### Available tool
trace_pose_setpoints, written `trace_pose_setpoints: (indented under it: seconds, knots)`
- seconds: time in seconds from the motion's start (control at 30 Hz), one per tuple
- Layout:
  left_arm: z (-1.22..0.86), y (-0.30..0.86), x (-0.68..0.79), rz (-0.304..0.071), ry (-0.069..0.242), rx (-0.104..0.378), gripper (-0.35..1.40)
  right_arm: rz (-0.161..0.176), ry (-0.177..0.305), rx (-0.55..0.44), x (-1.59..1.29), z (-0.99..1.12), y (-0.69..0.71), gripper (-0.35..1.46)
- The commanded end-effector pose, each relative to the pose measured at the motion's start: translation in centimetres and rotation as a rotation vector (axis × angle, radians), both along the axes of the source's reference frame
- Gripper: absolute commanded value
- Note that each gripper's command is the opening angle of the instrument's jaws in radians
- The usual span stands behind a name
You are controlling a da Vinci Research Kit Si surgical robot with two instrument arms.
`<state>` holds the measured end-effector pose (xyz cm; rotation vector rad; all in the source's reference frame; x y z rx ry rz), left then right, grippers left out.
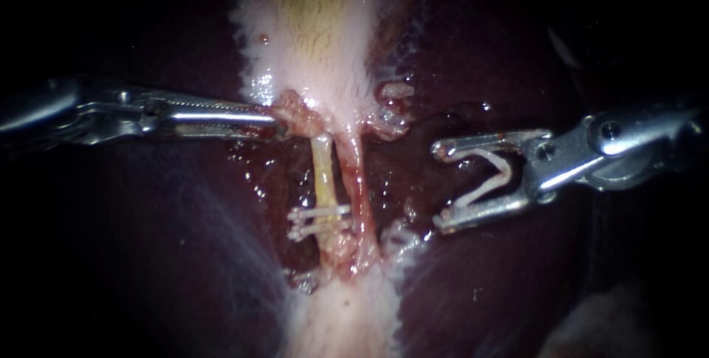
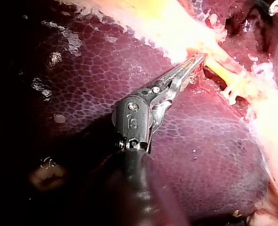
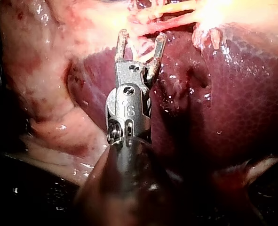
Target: Clipping third clip left tube
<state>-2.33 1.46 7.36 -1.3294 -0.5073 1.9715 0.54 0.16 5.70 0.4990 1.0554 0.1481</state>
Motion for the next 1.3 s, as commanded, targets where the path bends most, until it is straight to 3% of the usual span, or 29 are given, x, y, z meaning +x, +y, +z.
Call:
trace_pose_setpoints:
  seconds: [0.03,0.13,0.33,0.5,0.67,0.83,0.9,1.07,1.3]
  knots:
    - [-0.01,0.01,0.01,0.001,-0.001,0.001,-0.35,0.000,0.000,0.000,0.00,0.00,0.00,0.50]
    - [-0.12,0.12,0.11,0.003,-0.009,0.010,-0.35,0.000,0.000,0.000,0.00,0.00,0.00,0.50]
    - [-0.54,0.46,0.54,-0.058,-0.026,0.009,-0.35,0.000,0.000,0.000,0.00,0.00,0.00,0.50]
    - [-0.82,0.48,0.71,-0.071,-0.038,-0.002,-0.35,0.001,0.000,0.000,0.01,0.00,0.00,0.50]
    - [-0.98,0.38,0.63,-0.078,-0.036,-0.014,-0.35,0.004,-0.002,-0.004,0.10,0.00,0.03,0.50]
    - [-1.00,0.28,0.53,-0.068,-0.044,-0.013,-0.35,0.049,-0.029,0.082,0.39,0.01,0.05,0.50]
    - [-1.00,0.25,0.50,-0.067,-0.045,-0.014,-0.35,0.050,-0.026,0.098,0.50,0.02,0.05,0.50]
    - [-0.99,0.22,0.46,-0.061,-0.049,-0.014,-0.35,0.060,-0.005,0.171,0.78,0.05,0.04,0.50]
    - [-1.02,0.20,0.43,-0.057,-0.052,-0.013,-0.35,0.073,-0.012,0.205,1.14,0.20,-0.03,0.50]
